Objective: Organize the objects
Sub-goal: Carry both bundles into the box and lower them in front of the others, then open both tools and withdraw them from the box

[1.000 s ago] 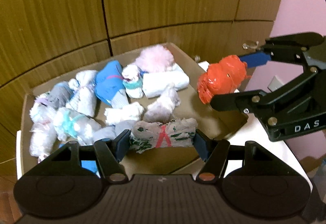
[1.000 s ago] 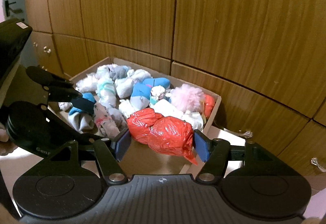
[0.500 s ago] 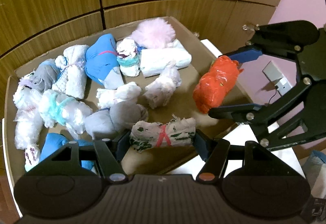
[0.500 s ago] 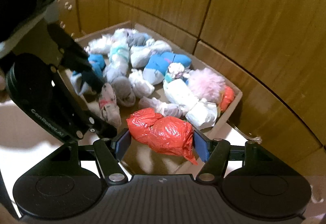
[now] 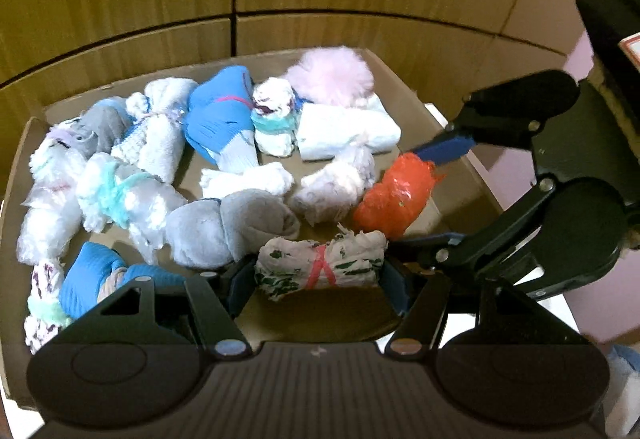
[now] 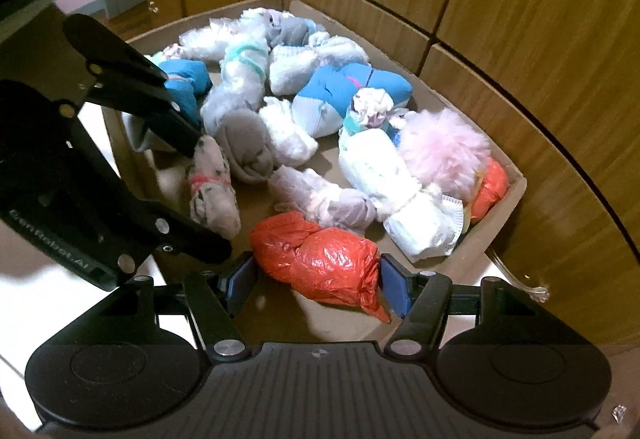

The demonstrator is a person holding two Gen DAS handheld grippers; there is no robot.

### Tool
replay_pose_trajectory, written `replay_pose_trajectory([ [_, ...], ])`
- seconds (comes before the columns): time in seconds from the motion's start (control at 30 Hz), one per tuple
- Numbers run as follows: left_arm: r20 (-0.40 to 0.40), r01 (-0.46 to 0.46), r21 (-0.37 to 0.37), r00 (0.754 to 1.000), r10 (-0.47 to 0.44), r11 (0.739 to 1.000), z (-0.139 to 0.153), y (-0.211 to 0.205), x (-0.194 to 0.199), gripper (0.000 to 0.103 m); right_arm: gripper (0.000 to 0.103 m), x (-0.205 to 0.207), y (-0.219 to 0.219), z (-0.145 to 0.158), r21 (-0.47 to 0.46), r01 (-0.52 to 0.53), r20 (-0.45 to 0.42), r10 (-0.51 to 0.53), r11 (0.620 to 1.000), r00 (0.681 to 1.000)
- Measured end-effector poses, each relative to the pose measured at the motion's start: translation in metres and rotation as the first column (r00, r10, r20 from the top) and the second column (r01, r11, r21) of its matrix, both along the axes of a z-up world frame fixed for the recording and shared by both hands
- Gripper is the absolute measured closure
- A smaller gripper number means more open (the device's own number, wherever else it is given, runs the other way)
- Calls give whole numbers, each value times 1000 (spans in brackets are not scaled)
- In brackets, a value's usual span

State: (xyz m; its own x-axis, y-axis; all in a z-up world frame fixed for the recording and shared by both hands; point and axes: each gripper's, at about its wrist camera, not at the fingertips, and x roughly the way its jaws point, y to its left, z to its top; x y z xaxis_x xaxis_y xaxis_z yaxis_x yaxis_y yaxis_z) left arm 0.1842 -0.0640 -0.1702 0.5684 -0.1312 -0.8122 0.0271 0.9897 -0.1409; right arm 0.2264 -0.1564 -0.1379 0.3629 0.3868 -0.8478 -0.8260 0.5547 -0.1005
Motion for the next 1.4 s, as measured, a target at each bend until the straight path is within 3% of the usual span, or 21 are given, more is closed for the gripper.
replay_pose_trajectory([
  [0.53, 70, -58, 44, 996, 55, 997, -2, -6, -7, 36, 28, -7, -1, -2, -52, -33, 97, 38, 998, 995],
  [0.7, 69, -57, 43, 996, 54, 997, -1, -6, -7, 29, 27, -10, -1, 1, -81, -45, 107, 54, 996, 993],
  [0.83, 72, -68, 32, 995, 66, 997, 2, -3, -14, 5, 26, -16, -2, 6, -85, -41, 117, 51, 996, 992],
  [1.13, 99, -75, -13, 992, 76, 997, 18, -7, -44, 1, 18, -49, -24, 29, -10, 37, 166, -35, 999, 986],
  [1.23, 156, -81, -8, 984, 82, 997, 31, -9, -65, 1, 17, -65, -38, 39, 55, 90, 174, -98, 994, 980],
  [1.4, 282, -162, 50, 949, 142, 985, 54, -10, -93, 1, 16, -100, -50, 43, 153, 172, 188, -200, 973, 962],
])
